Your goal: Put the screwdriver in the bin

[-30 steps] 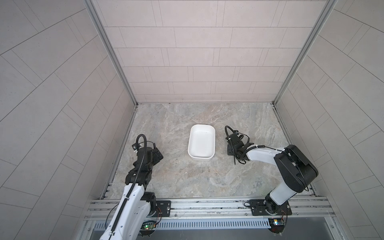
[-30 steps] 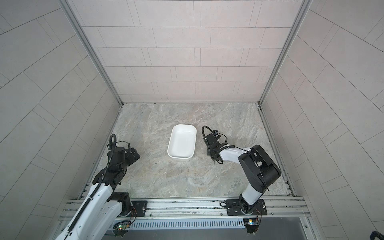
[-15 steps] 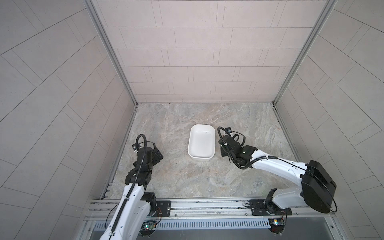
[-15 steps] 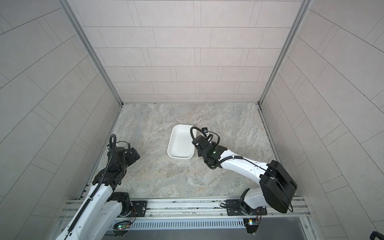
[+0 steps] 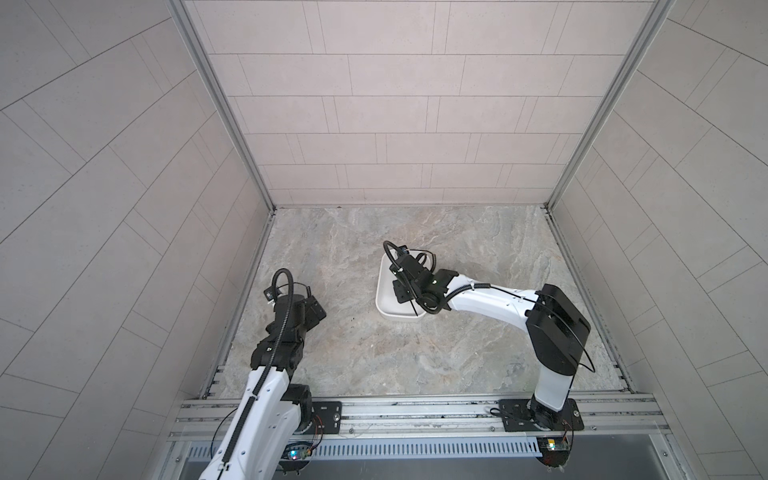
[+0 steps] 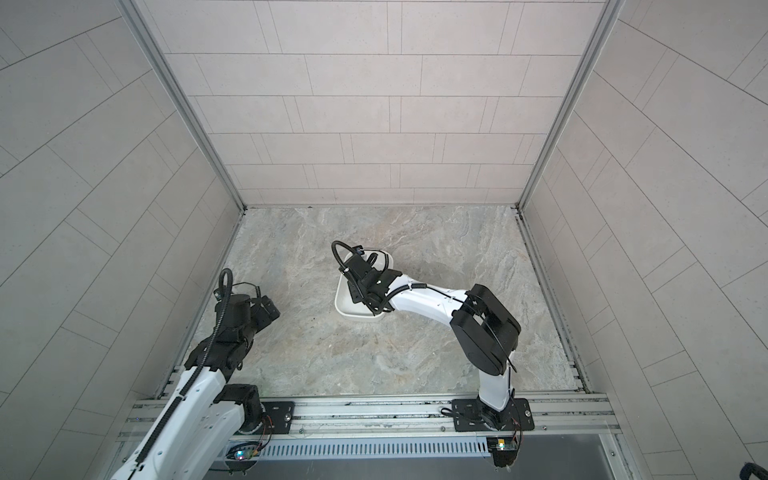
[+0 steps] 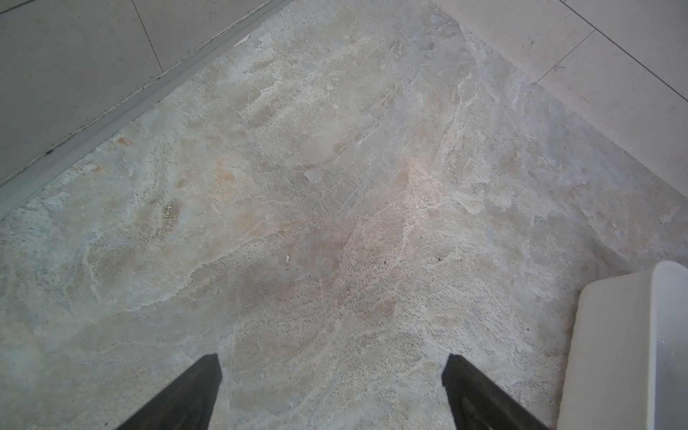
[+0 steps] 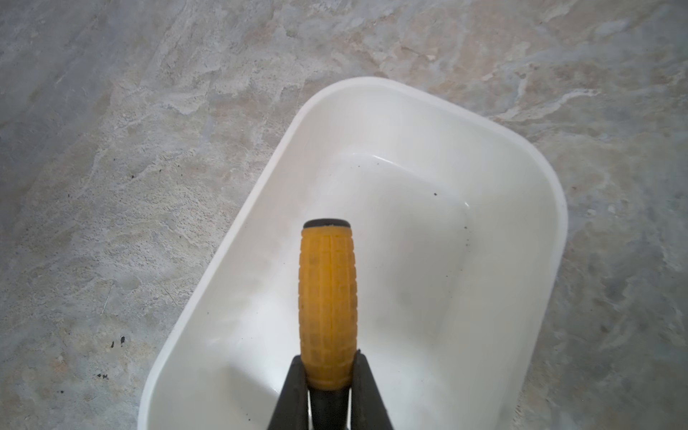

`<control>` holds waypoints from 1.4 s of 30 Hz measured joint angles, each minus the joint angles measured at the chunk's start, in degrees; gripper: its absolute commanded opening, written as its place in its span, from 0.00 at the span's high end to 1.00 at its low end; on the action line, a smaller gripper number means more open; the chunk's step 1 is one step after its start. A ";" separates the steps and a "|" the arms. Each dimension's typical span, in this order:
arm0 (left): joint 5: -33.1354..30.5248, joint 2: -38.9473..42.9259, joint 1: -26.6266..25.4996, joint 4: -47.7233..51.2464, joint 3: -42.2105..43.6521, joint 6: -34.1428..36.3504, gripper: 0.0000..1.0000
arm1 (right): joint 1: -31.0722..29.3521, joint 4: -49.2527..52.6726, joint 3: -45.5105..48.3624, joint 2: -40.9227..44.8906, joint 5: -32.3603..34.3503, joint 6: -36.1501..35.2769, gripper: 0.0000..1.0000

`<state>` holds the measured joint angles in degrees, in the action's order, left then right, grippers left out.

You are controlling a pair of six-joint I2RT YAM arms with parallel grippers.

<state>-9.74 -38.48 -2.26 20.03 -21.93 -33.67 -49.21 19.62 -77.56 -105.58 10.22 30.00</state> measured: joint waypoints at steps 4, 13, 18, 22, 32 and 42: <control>-0.22 -1.03 0.00 0.02 0.00 0.00 0.00 | 0.13 2.64 -3.37 -1.49 -1.03 -1.73 0.79; -0.44 -1.40 0.00 0.07 0.00 0.00 0.00 | 0.48 5.97 -5.11 -1.44 -0.94 -3.48 0.66; -0.44 -1.27 0.00 0.09 0.00 0.00 0.00 | 0.52 7.69 -4.33 1.20 1.29 -4.42 0.64; -0.44 -1.27 0.00 0.09 0.00 -0.02 0.00 | 0.87 8.07 -1.18 8.28 8.04 -7.23 0.62; -0.22 -1.86 0.00 -0.39 0.00 0.00 0.00 | 16.15 -17.22 25.31 23.39 38.93 -25.97 0.32; 1.18 -5.77 0.00 -0.98 0.00 0.00 0.00 | 29.86 -59.21 55.71 19.87 38.40 -35.36 0.26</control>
<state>-8.56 -44.25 -2.26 19.05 -21.93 -33.67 -19.35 -39.59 -21.85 -85.71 48.62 -5.37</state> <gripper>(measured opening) 0.998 0.735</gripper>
